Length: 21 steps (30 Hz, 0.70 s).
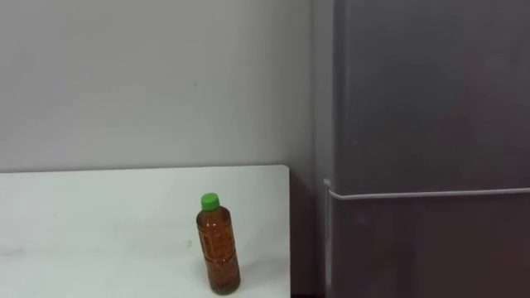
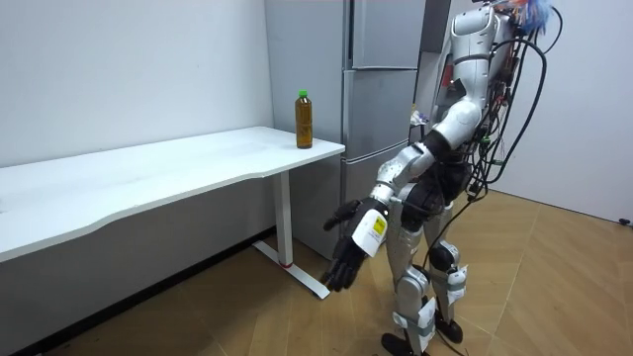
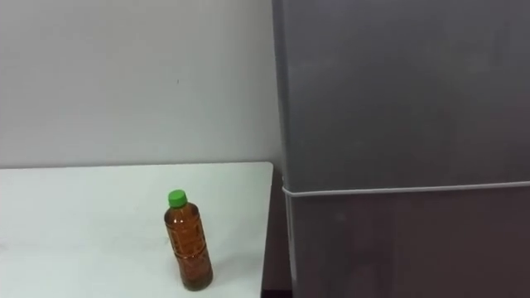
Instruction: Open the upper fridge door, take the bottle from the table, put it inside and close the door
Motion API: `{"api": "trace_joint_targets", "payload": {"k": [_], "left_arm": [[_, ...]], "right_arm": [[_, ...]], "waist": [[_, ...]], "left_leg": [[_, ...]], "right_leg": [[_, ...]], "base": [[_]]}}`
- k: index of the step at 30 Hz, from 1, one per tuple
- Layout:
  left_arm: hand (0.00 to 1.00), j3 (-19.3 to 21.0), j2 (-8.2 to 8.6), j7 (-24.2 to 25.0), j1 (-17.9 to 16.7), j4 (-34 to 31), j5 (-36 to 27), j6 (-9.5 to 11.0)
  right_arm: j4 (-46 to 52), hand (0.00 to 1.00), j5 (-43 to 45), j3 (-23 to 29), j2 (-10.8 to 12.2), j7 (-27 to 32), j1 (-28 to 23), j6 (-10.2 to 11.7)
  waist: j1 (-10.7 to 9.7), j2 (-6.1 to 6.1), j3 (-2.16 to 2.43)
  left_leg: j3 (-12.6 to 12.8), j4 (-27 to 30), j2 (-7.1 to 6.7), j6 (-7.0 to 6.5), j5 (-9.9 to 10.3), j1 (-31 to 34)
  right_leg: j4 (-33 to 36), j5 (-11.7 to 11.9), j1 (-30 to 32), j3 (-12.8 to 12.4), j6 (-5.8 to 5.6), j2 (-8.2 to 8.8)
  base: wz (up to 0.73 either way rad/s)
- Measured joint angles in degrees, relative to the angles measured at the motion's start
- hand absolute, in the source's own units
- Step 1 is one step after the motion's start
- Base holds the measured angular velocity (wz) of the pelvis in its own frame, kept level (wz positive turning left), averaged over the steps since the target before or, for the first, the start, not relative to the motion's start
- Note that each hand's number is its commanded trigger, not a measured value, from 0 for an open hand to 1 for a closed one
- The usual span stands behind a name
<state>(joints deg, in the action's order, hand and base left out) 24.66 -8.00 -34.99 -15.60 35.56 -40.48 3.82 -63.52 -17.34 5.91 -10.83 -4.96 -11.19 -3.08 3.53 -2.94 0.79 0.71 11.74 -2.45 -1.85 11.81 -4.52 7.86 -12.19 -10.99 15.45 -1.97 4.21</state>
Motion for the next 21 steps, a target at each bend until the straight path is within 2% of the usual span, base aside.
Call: {"api": "trace_joint_targets", "payload": {"k": [1,5,8,10,15,18,21], "left_arm": [[0.0,0.0,-0.02,-0.9,0.0,-2.0,0.0,0.3],[0.0,0.6,-0.31,-3.6,0.0,-9.6,-0.5,1.0],[0.0,2.5,-0.4,-5.1,0.8,-15.1,-0.5,2.0],[0.0,3.5,-0.66,-6.1,1.3,-17.1,-0.4,2.9],[0.0,6.6,-0.78,-8.4,1.9,-22.6,-0.4,3.1],[0.0,6.9,-1.69,-9.5,1.9,-27.1,-0.4,3.3],[0.0,6.9,-3.39,-9.6,2.0,-31.3,-0.4,3.8]], "right_arm": [[0.2,0.0,0.0,0.0,0.0,0.0,-0.2,0.0],[1.9,0.0,0.2,0.0,0.5,0.5,-1.1,0.1],[1.9,0.0,0.4,0.0,0.9,0.9,-1.6,0.6],[1.9,0.0,1.0,0.0,1.2,1.2,-1.8,0.6],[2.7,0.0,1.4,0.0,1.8,1.4,-2.8,0.6],[2.9,0.0,1.0,-0.2,1.8,2.1,-2.9,0.6],[2.9,0.0,1.2,-0.2,1.9,2.9,-3.0,0.6]], "waist": [[0.1,-0.03,0.2],[0.6,0.0,0.17],[1.5,0.08,0.12],[1.7,0.05,0.11],[1.8,0.09,0.05],[2.2,-0.05,-0.12],[2.2,-0.22,-0.3]], "left_leg": [[0.0,0.0,-0.02,0.0,0.0,0.0],[-0.1,0.0,0.02,-0.01,0.0,-0.1],[0.0,0.0,0.02,-0.02,0.0,-0.1],[0.1,0.0,-0.01,-0.05,0.0,-0.1],[0.3,0.0,-0.04,-0.13,0.1,-0.2],[0.2,0.0,-0.1,-0.21,0.1,0.0],[0.0,0.0,-0.16,-0.23,0.2,0.1]], "right_leg": [[0.1,0.0,-0.1,0.0,0.0,0.03],[0.3,0.0,0.0,0.0,0.01,0.01],[0.3,0.0,0.1,-0.6,0.01,-0.01],[0.3,0.0,0.1,-1.0,0.01,-0.01],[0.2,0.0,0.1,-1.2,0.0,-0.01],[0.0,0.0,0.2,-1.1,-0.02,0.0],[-0.1,0.0,0.2,-1.1,-0.06,-0.02]], "base": [[0.0],[-0.01],[-0.03],[-0.02],[-0.01],[0.0],[0.0]]}}
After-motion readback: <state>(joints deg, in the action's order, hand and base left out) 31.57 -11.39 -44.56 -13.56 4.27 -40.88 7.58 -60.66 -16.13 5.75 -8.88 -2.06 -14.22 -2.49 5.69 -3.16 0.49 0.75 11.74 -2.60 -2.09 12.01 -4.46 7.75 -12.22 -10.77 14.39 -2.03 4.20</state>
